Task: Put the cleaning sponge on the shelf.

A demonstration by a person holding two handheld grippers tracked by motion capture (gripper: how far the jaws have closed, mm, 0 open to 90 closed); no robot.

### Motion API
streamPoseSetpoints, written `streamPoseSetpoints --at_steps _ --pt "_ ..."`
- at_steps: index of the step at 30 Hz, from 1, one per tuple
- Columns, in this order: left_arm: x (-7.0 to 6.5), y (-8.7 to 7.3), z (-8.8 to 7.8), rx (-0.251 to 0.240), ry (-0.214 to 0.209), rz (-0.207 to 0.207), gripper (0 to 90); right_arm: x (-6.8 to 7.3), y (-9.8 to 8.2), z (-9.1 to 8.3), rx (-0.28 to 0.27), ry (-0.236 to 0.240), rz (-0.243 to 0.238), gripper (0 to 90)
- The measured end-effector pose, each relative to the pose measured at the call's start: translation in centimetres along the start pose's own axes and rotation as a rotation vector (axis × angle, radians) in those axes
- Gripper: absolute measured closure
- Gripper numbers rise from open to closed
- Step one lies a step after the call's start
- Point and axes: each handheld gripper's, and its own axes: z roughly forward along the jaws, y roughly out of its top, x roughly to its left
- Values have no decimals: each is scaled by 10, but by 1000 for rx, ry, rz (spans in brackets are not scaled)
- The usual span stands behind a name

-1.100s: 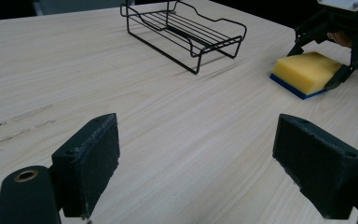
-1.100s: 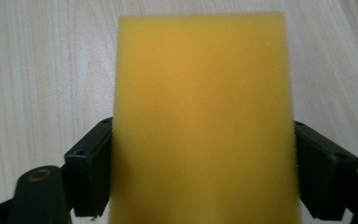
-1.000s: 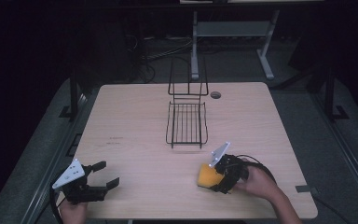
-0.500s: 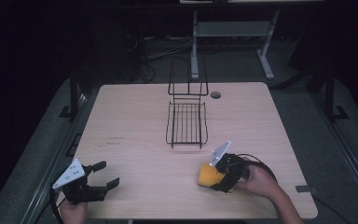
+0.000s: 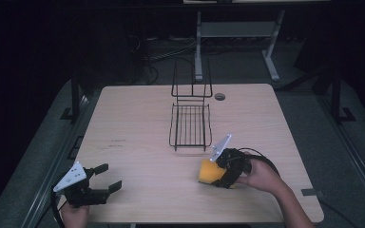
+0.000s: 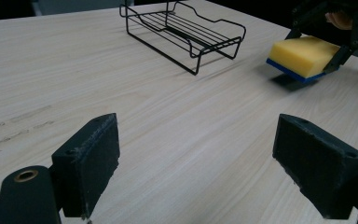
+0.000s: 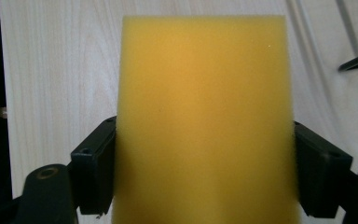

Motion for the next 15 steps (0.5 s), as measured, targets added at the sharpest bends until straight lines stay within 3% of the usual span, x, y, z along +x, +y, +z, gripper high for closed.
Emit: streamPoseSetpoints --at_steps 15 --pt "-1 1 2 5 -1 8 140 -12 15 -5 -20 26 -9 214"
